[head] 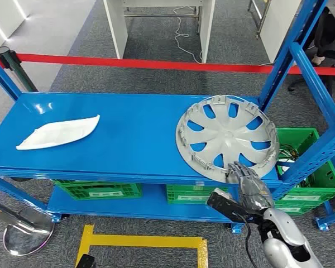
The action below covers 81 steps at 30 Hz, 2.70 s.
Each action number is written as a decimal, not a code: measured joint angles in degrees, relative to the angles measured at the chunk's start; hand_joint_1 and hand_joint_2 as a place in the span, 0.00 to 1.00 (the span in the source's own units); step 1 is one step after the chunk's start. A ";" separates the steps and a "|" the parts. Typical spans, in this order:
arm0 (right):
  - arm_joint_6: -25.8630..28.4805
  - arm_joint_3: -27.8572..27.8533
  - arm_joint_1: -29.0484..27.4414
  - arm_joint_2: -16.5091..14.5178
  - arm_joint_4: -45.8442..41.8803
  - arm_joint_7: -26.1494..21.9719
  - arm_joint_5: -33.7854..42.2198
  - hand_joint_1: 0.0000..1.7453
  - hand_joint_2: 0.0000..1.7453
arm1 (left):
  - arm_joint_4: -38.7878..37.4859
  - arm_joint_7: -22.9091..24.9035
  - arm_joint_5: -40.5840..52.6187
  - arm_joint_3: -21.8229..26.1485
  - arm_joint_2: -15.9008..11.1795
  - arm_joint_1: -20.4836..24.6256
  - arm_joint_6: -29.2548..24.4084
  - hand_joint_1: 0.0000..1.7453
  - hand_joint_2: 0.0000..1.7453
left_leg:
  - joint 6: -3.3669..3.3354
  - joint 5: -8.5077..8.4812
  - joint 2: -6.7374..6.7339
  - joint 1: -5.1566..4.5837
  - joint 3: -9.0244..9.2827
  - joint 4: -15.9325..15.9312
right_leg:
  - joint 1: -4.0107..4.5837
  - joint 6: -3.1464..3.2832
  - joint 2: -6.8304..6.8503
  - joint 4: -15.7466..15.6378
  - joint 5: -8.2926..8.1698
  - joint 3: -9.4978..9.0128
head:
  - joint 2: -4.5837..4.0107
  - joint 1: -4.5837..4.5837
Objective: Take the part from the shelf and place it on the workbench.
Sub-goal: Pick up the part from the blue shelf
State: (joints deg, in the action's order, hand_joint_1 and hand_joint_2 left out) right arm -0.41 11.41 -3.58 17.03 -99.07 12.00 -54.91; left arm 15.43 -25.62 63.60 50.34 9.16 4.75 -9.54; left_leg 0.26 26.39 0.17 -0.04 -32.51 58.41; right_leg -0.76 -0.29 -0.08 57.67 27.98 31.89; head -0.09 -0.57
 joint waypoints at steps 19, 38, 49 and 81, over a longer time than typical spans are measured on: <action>-5.48 0.62 7.11 3.57 8.06 -4.25 12.91 0.00 1.00 | -0.02 0.09 0.38 -0.39 -0.15 0.50 0.11 0.00 0.00 | -0.63 -0.08 -0.11 -0.10 0.28 -1.01 | 0.15 -0.97 0.02 -0.20 -0.22 0.10 | 0.00 -0.27; -6.83 0.09 9.30 10.84 9.15 1.03 4.57 0.00 1.00 | -0.04 0.17 0.56 -1.41 -0.02 1.56 1.18 0.00 0.00 | -1.83 -0.03 -0.15 0.18 0.22 -1.07 | -0.10 -1.99 0.23 3.14 1.78 2.31 | 0.01 -0.15; -6.97 -0.64 9.37 11.56 9.13 0.85 3.95 0.00 1.00 | -0.04 0.17 0.55 -1.67 0.28 2.00 1.45 0.00 0.00 | -1.32 0.52 -0.02 -0.48 -0.09 -0.35 | -0.02 -1.70 0.11 0.49 -0.69 1.45 | 0.00 -0.13; -16.89 8.44 13.18 14.62 9.88 -4.92 14.35 0.00 1.00 | -0.04 0.97 -1.16 -3.94 0.34 2.52 1.13 0.00 0.00 | -0.61 -0.32 -0.67 -0.08 0.11 -0.89 | 0.21 -0.99 -0.20 -0.39 -0.29 -0.25 | 0.00 -0.27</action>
State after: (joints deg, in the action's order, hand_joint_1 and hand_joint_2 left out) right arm -17.31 19.85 9.60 31.65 -89.18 7.08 -40.56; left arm 15.39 -24.65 62.45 46.40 9.50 7.27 -8.41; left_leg -0.35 26.07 -0.51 -0.11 -32.41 57.52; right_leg -0.56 -1.28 -0.28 57.28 27.68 31.64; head -0.09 -0.84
